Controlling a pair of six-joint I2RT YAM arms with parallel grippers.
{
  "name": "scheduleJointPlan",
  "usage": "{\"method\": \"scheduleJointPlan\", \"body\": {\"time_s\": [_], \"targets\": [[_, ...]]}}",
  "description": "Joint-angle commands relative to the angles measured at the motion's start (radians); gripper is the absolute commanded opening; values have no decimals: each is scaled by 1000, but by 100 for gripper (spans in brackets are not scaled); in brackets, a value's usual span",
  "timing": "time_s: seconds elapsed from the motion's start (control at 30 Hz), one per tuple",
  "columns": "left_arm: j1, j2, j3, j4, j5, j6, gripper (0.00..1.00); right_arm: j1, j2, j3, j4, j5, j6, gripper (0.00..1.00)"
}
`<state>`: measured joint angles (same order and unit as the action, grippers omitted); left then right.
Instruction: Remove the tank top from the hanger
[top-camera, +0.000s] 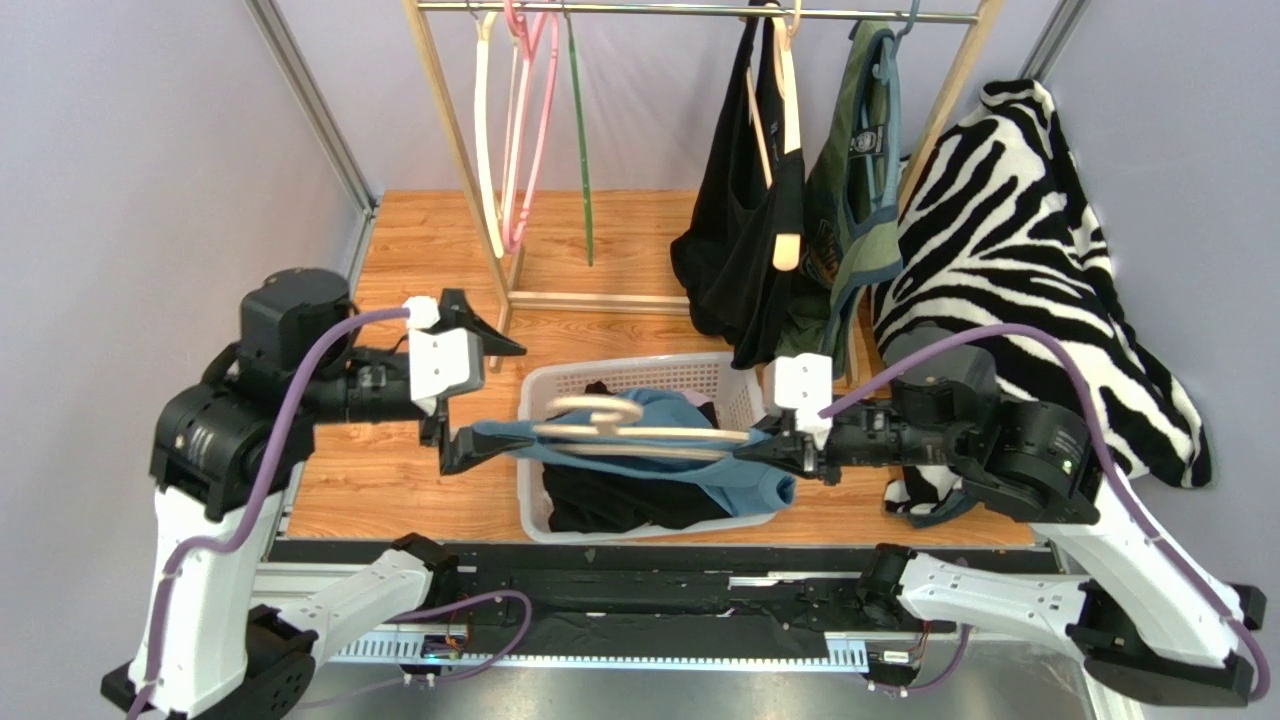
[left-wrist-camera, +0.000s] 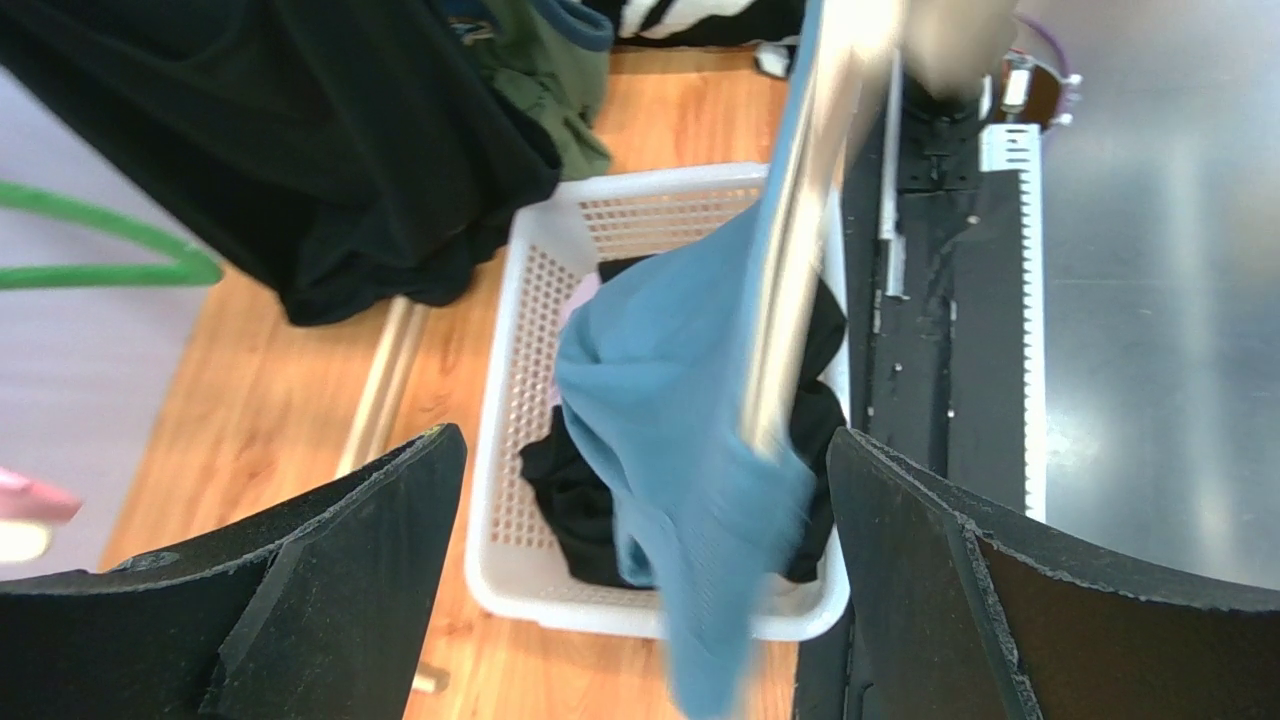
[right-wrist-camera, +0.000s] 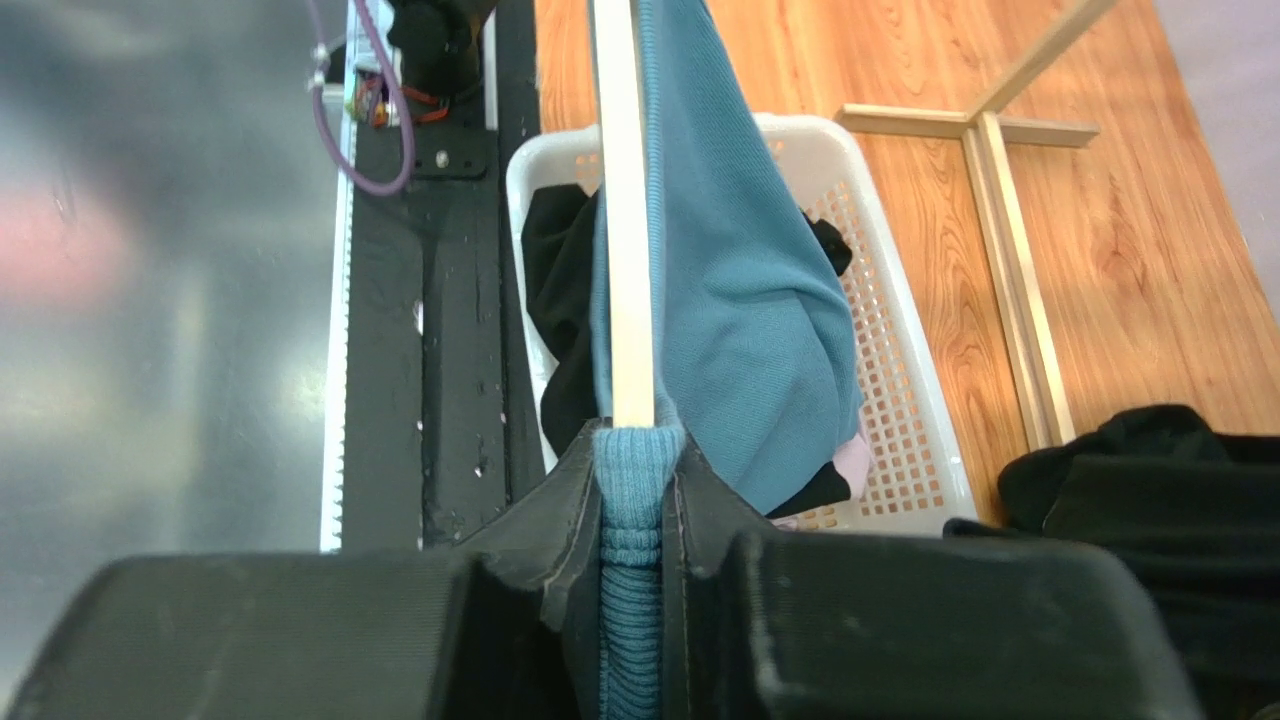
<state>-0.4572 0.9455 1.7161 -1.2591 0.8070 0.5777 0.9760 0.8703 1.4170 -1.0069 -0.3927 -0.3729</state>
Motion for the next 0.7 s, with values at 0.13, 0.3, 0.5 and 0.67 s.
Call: {"method": "scheduleJointPlan", "body": {"time_s": [0.13, 0.3, 0.5, 0.67], "targets": [[-8, 15, -35, -160, 169, 169, 98, 89, 79, 117, 42, 112, -78, 0], [-15, 13, -59, -275, 185, 238, 92, 89, 87, 151, 50, 101, -81, 0], [-17, -7, -95, -162, 187, 191, 88, 89, 114, 165, 60, 75, -63, 0], [-29, 36, -85, -83, 215, 125, 77, 90, 134, 166, 82, 65, -46, 0]]}}
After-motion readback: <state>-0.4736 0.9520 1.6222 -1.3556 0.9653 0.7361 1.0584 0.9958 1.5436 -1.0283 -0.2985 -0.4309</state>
